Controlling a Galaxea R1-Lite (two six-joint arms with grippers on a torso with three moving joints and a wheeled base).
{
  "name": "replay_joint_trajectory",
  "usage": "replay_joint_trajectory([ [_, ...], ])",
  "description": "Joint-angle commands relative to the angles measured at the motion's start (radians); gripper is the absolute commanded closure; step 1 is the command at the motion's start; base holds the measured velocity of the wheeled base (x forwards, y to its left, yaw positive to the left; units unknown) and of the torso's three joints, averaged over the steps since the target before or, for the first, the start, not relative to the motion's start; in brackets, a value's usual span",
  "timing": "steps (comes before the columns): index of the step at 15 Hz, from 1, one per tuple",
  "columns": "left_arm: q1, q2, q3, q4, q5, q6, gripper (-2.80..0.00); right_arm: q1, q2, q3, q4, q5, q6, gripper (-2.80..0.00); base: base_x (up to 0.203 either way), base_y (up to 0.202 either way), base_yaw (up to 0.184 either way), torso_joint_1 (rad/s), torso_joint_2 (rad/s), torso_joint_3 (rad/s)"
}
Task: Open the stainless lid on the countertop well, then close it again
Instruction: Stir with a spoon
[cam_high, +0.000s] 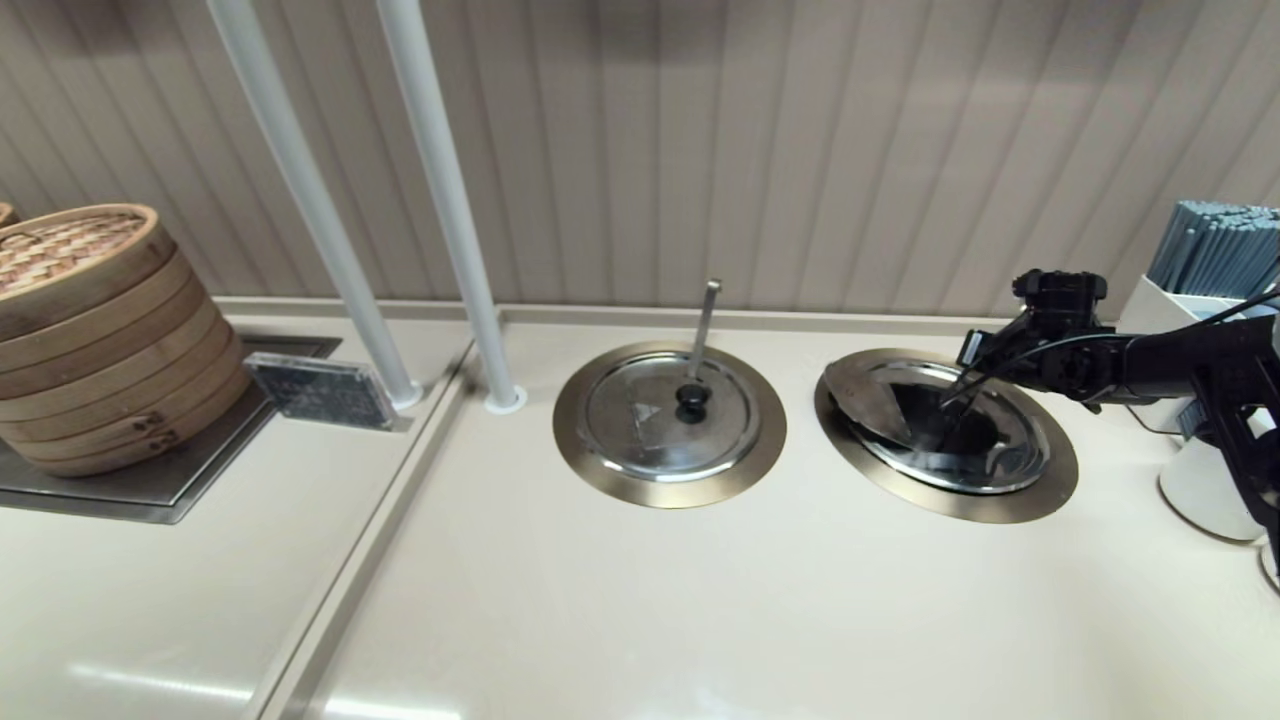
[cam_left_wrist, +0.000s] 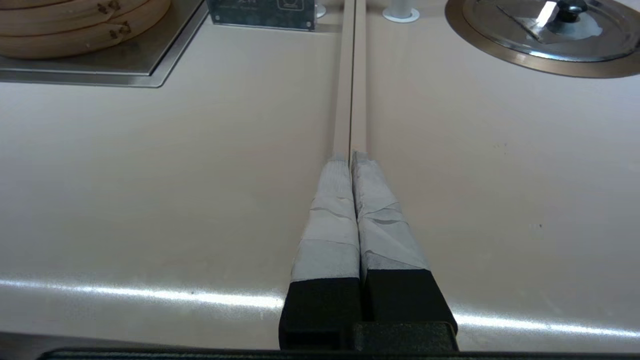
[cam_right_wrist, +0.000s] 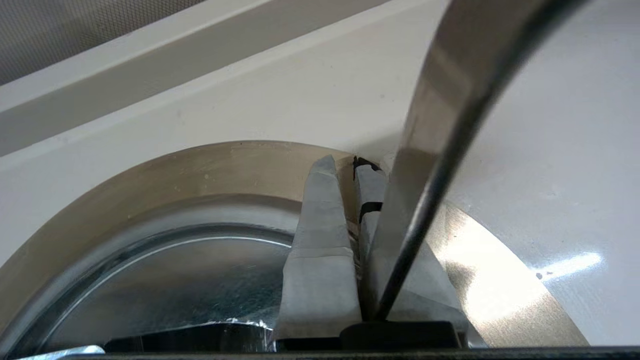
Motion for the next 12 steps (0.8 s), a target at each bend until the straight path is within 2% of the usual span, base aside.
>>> replay_joint_trajectory([
  [1, 0.0, 0.0, 0.001, 0.0, 0.0, 0.0, 0.0, 0.004, -0.014, 0.007, -0.001, -0.001, 0.009, 0.0, 0.0, 0.0, 0.0, 0.0, 0.0, 0.0],
  [8, 0.0, 0.0, 0.001, -0.001, 0.0, 0.0, 0.0, 0.009, -0.165, 0.113, -0.001, 0.004, 0.034, 0.0, 0.0, 0.0, 0.0, 0.0, 0.0, 0.0],
  [12, 0.0, 0.0, 0.0, 0.001, 0.0, 0.0, 0.0, 0.04, -0.298, 0.191, -0.001, 0.069, 0.06, 0.0, 0.0, 0.0, 0.0, 0.0, 0.0, 0.0],
])
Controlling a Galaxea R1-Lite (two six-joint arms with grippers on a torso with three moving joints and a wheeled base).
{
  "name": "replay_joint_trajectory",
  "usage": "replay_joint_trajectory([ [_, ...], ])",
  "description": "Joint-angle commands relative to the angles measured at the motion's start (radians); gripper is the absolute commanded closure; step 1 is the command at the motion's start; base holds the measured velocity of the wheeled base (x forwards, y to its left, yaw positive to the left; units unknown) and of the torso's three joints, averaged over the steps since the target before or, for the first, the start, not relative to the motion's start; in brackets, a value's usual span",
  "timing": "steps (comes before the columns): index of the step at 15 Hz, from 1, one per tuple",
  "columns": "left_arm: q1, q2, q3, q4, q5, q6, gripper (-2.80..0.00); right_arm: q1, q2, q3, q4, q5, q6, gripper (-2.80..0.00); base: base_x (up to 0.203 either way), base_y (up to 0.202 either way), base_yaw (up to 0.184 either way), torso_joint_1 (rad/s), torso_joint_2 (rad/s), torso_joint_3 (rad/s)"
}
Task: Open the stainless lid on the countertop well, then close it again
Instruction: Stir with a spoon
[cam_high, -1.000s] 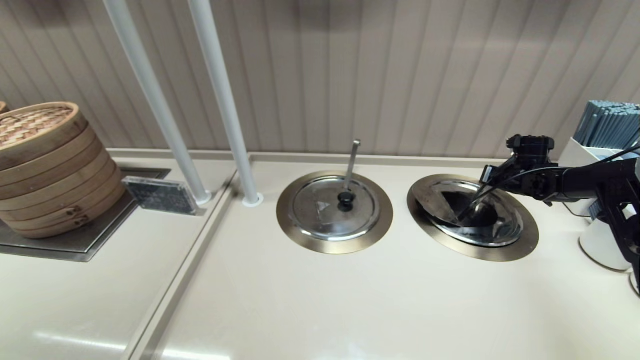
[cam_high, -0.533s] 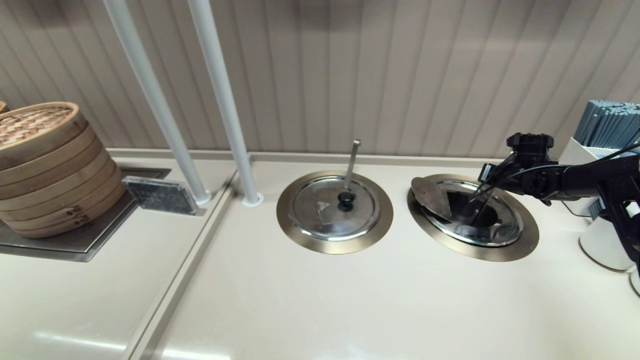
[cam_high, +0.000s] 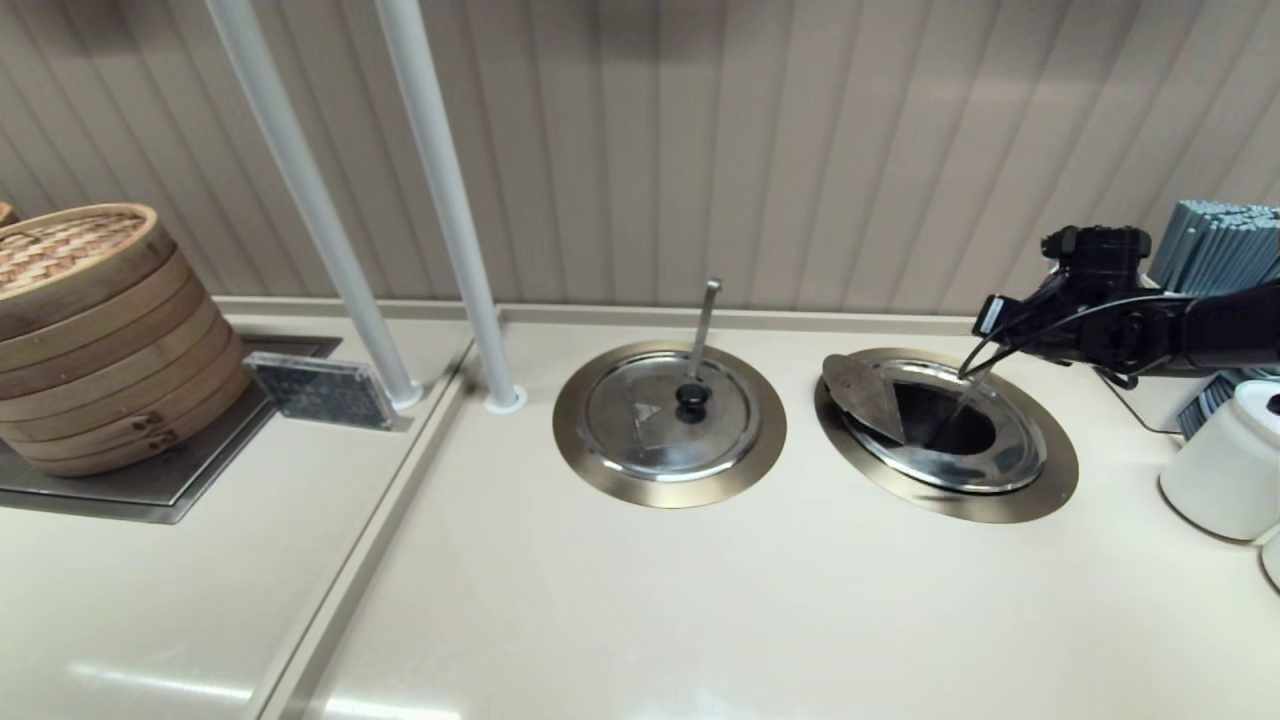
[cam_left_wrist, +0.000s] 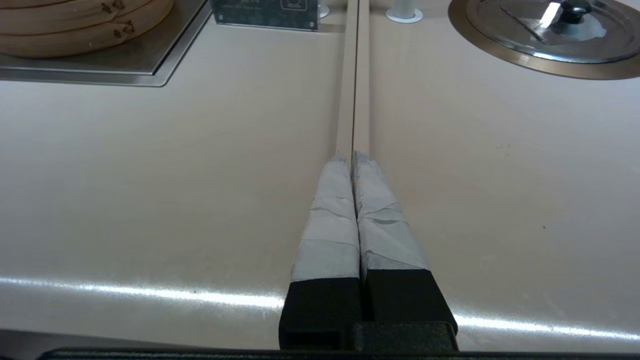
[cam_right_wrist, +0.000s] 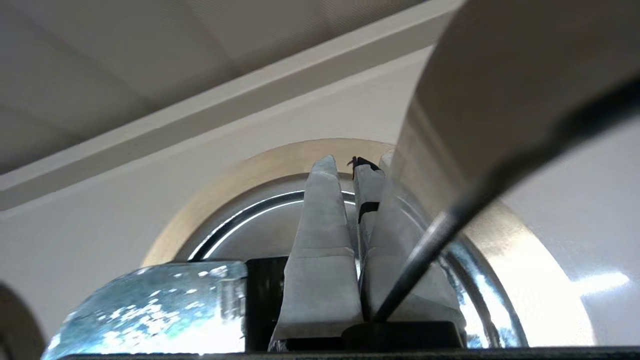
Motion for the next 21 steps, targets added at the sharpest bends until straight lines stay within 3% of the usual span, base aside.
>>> replay_joint_trajectory([
  [1, 0.0, 0.0, -0.001, -0.001, 0.0, 0.0, 0.0, 0.03, -0.098, 0.034, -0.002, 0.018, 0.005, 0.0, 0.0, 0.0, 0.0, 0.0, 0.0, 0.0],
  [8, 0.0, 0.0, -0.001, -0.001, 0.0, 0.0, 0.0, 0.077, -0.197, 0.104, -0.002, 0.028, -0.019, 0.0, 0.0, 0.0, 0.0, 0.0, 0.0, 0.0],
  [16, 0.0, 0.0, -0.001, -0.001, 0.0, 0.0, 0.0, 0.024, -0.351, 0.316, -0.003, 0.063, -0.292, 0.0, 0.0, 0.0, 0.0, 0.0, 0.0, 0.0],
  [21, 0.0, 0.0, 0.001, -0.001, 0.0, 0.0, 0.0, -0.005, -0.27, 0.272, -0.04, 0.056, -0.32, 0.0, 0.0, 0.0, 0.0, 0.0, 0.0, 0.0],
])
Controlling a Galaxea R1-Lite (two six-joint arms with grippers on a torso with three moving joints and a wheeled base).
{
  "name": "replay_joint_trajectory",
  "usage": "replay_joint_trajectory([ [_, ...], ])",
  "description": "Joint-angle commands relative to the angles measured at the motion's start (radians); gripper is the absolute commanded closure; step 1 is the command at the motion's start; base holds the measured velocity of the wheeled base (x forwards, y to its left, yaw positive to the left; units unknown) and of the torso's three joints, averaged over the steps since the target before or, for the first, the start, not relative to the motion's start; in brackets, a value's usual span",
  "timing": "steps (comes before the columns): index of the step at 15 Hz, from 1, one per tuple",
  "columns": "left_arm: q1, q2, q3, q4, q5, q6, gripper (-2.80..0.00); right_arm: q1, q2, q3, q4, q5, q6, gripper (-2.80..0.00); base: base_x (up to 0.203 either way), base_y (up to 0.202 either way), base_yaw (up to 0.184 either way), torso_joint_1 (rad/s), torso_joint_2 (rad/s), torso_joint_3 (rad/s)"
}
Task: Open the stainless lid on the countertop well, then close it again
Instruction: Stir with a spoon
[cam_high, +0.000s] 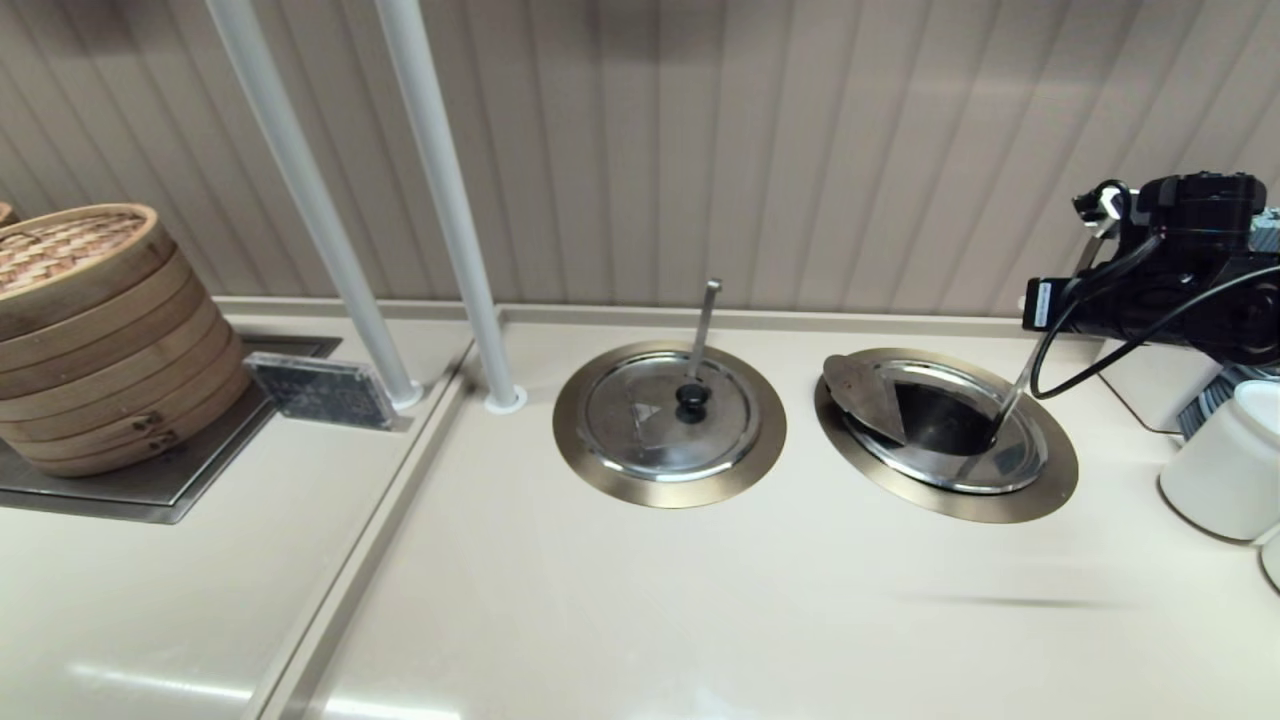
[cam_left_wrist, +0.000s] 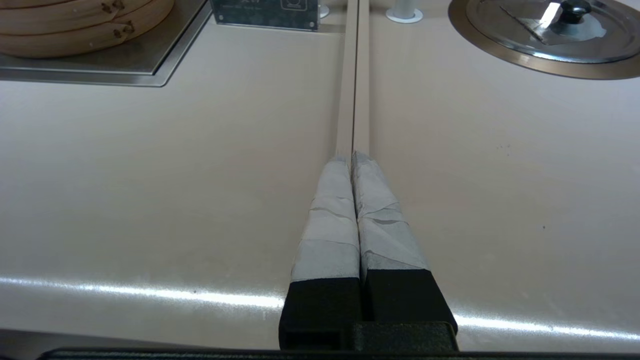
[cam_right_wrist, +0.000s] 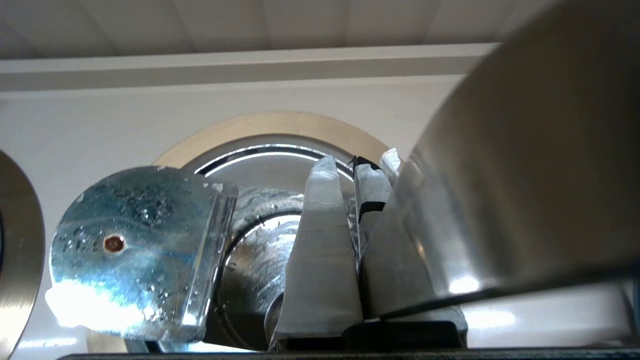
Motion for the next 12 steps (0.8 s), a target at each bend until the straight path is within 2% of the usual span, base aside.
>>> replay_joint_trajectory([
  [1, 0.0, 0.0, -0.001, 0.001, 0.0, 0.0, 0.0, -0.005, 0.045, -0.024, -0.02, -0.003, 0.002, 0.0, 0.0, 0.0, 0.0, 0.0, 0.0, 0.0],
  [4, 0.0, 0.0, 0.001, -0.001, 0.0, 0.0, 0.0, 0.015, 0.121, -0.105, -0.028, -0.027, 0.018, 0.0, 0.0, 0.0, 0.0, 0.0, 0.0, 0.0],
  [6, 0.0, 0.0, -0.001, 0.001, 0.0, 0.0, 0.0, 0.049, 0.137, -0.133, -0.03, -0.029, 0.068, 0.0, 0.0, 0.0, 0.0, 0.0, 0.0, 0.0],
  [12, 0.0, 0.0, 0.0, -0.001, 0.0, 0.0, 0.0, 0.088, 0.104, -0.115, -0.029, -0.027, 0.112, 0.0, 0.0, 0.0, 0.0, 0.0, 0.0, 0.0],
])
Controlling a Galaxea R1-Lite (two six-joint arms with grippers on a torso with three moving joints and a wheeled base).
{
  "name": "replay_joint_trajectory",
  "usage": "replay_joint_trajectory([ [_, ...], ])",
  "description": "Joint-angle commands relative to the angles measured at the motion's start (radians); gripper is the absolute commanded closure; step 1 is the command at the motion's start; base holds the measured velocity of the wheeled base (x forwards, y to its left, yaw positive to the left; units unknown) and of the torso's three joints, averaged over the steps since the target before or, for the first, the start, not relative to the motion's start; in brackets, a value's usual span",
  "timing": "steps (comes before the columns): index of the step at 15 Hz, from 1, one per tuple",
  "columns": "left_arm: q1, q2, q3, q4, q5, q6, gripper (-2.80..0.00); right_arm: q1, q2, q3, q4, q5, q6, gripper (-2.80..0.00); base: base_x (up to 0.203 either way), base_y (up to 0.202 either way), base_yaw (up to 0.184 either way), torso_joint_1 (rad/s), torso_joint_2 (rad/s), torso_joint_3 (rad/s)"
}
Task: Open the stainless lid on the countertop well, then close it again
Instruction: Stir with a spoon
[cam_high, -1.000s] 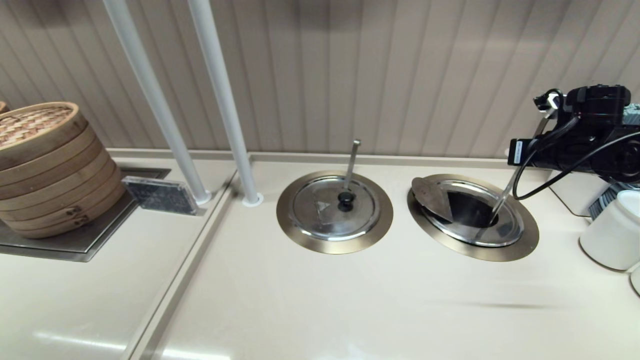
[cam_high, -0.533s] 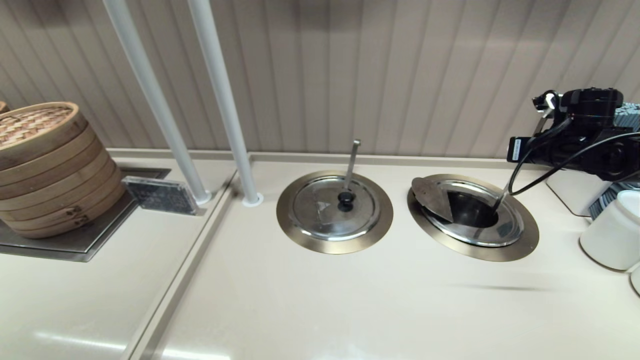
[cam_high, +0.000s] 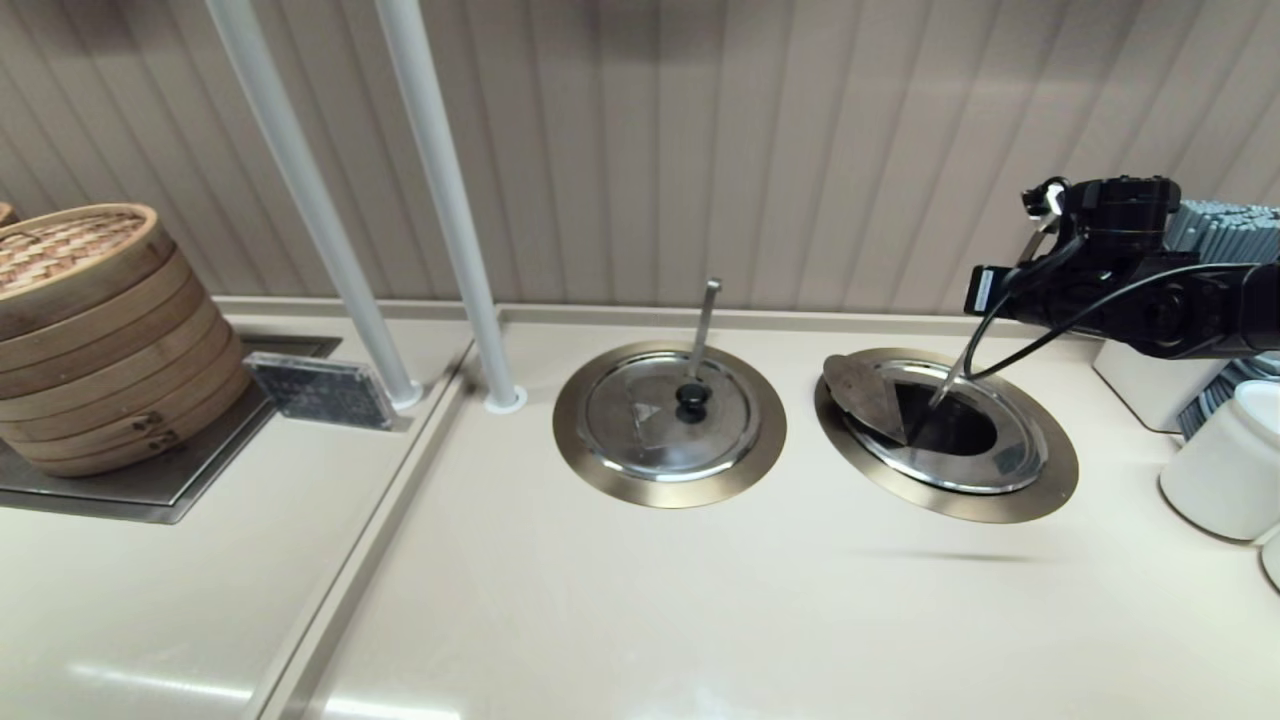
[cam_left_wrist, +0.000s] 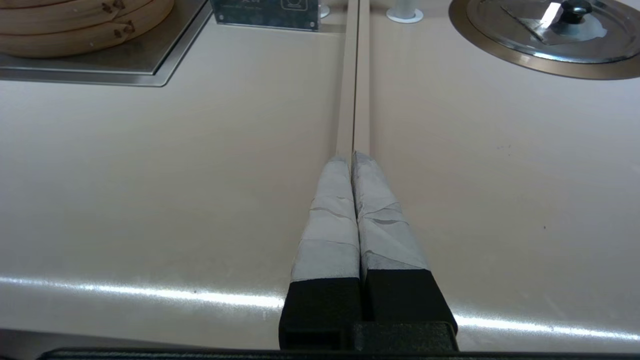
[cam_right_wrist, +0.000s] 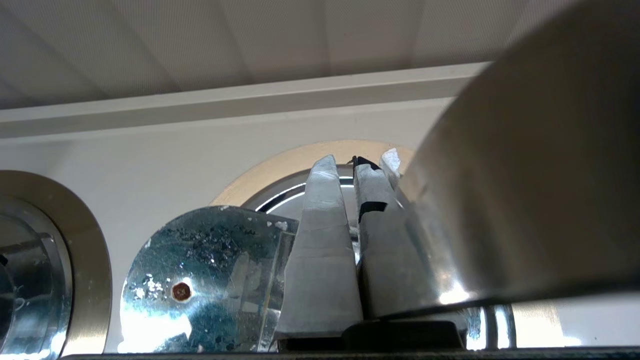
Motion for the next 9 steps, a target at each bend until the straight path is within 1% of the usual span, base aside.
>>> replay_joint_trajectory([
  [1, 0.0, 0.0, -0.001, -0.001, 0.0, 0.0, 0.0, -0.003, -0.038, 0.056, -0.001, 0.002, 0.0, 0.0, 0.0, 0.0, 0.0, 0.0, 0.0, 0.0],
  [3, 0.0, 0.0, 0.001, -0.001, 0.0, 0.0, 0.0, -0.035, -0.093, 0.131, -0.002, 0.008, -0.001, 0.0, 0.0, 0.0, 0.0, 0.0, 0.0, 0.0],
  [5, 0.0, 0.0, -0.001, -0.001, 0.0, 0.0, 0.0, -0.085, -0.129, 0.18, -0.003, 0.04, -0.006, 0.0, 0.0, 0.0, 0.0, 0.0, 0.0, 0.0],
  [7, 0.0, 0.0, -0.001, 0.0, 0.0, 0.0, 0.0, -0.127, -0.124, 0.183, -0.003, 0.051, -0.009, 0.0, 0.0, 0.0, 0.0, 0.0, 0.0, 0.0],
  [9, 0.0, 0.0, -0.001, -0.001, 0.0, 0.0, 0.0, -0.141, -0.101, 0.171, -0.006, 0.055, -0.009, 0.0, 0.0, 0.0, 0.0, 0.0, 0.0, 0.0],
])
